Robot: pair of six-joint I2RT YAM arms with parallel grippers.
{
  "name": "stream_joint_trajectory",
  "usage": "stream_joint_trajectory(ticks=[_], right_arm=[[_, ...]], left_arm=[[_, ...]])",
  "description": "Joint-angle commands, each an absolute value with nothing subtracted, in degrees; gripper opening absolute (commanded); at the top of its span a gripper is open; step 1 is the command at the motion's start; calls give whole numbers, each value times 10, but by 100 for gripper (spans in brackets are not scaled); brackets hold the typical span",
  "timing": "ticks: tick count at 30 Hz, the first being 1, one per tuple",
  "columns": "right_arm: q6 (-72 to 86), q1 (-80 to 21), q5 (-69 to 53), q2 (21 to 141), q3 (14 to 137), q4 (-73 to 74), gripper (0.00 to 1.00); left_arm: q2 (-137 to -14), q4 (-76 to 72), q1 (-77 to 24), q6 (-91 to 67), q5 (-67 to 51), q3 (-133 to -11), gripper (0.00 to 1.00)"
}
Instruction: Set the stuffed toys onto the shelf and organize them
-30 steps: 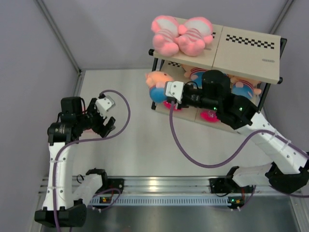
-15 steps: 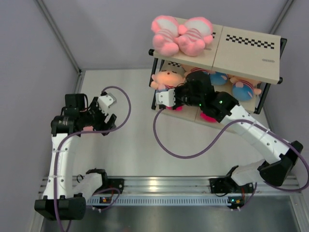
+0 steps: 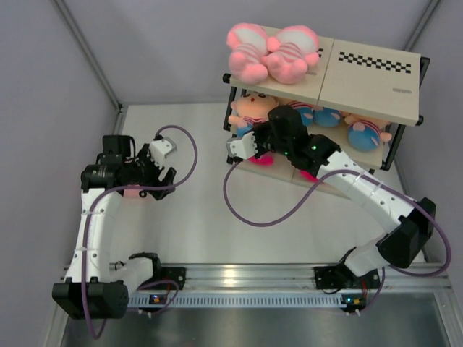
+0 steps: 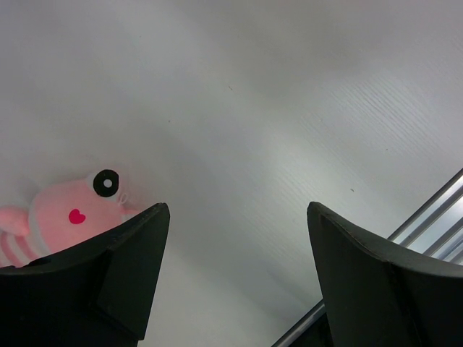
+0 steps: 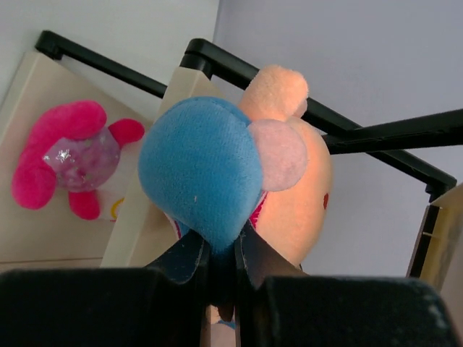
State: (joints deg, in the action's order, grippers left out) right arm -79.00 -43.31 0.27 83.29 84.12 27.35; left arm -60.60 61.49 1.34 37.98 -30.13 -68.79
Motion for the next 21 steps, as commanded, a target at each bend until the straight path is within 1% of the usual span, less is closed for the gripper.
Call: stream_joint_trajectory(ticks=[1,10,15,21], right_arm=[[-844,-426,51,852,868,246,0],[-888,-424,110,874,855,183,0],[-901,-417,122,890,859,177,0],[-906,-405,133,899,838,128,6]], left_arm=[[-612,602,13,379,-306,-713,82],[-618,602,13,382,-308,-716,82],[-617,603,14,381,-307,-716,82],[-616,602,13,382,-306,-716,82]])
